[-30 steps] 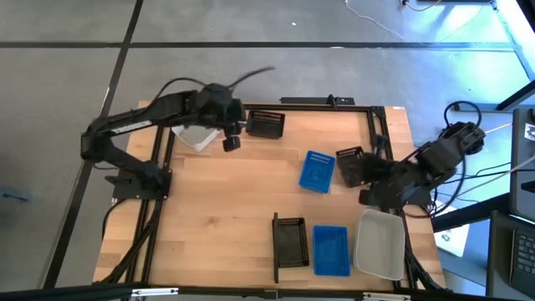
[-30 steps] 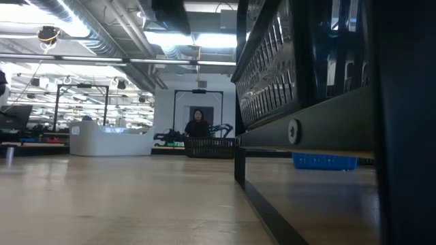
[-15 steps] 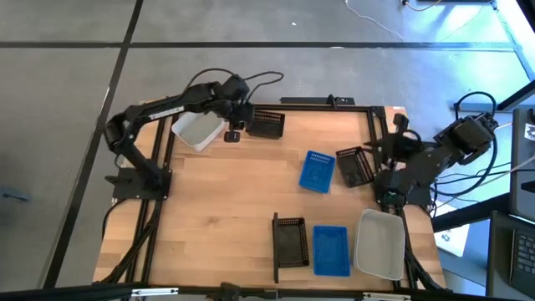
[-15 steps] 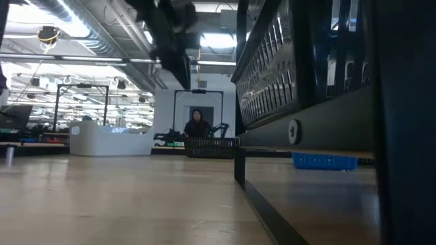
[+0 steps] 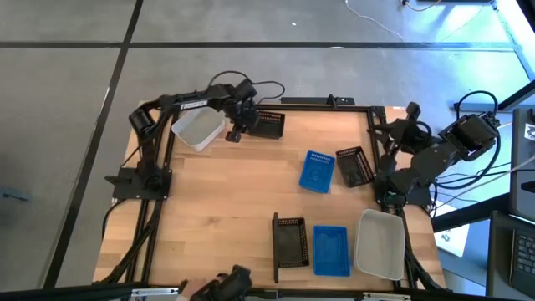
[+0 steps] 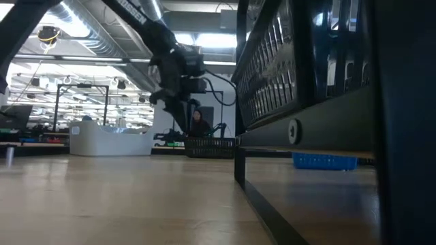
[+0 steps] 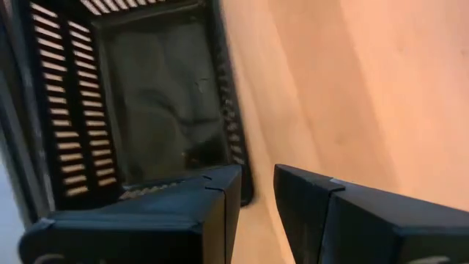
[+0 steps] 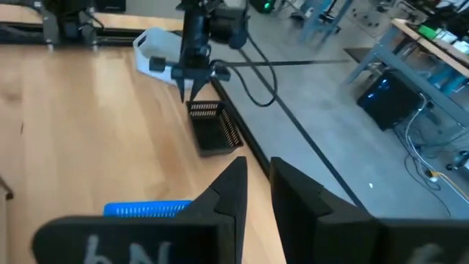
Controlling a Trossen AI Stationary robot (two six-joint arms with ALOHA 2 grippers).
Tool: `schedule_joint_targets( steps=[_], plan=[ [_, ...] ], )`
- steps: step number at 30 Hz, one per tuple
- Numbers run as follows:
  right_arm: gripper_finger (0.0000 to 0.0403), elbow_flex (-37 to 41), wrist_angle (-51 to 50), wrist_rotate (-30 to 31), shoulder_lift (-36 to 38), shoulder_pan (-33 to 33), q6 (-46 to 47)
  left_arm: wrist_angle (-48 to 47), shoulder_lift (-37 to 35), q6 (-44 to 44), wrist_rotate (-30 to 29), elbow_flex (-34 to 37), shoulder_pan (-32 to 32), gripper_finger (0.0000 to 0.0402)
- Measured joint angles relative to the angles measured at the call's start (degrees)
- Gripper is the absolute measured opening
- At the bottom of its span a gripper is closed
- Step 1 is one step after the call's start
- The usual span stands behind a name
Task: Stack baskets on shelf by color
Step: Stack the top black bin on top of the black bin on the shelf
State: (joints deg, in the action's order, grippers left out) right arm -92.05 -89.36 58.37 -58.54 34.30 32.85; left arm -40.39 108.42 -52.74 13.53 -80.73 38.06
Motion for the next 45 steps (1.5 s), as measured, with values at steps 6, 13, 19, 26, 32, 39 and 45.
schedule_joint_targets(
  steps=[6,13,19,26,32,39,45],
  plan=[
    [0.006,0.0,0.0,1.3,-0.1,0.0,1.5,1.5,1.5,-2.1,-0.7,0.0,0.3,0.0075],
    [0.006,0.0,0.0,3.6,-0.1,0.0,1.5,2.7,3.1,-3.3,-1.1,0.0,0.3,0.0075],
    [0.006,0.0,0.0,4.2,0.0,0.0,1.6,4.5,5.1,-3.4,-2.9,0.0,0.2,0.0075],
    [0.006,0.0,0.0,4.1,0.0,0.0,1.8,10.1,6.8,-3.5,-5.0,0.0,0.1,0.007],
    [0.006,0.0,0.0,4.1,0.0,0.0,1.8,10.1,6.3,-5.5,-11.0,0.0,-1.3,0.0007],
    [0.006,0.0,0.9,3.1,-0.3,0.0,7.8,9.5,2.7,-5.9,-22.0,0.0,-3.2,0.0001],
    [0.006,1.3,0.9,3.2,-0.7,0.0,5.6,11.0,-3.7,-7.2,-31.3,0.0,-5.7,0.0001]
  ],
)
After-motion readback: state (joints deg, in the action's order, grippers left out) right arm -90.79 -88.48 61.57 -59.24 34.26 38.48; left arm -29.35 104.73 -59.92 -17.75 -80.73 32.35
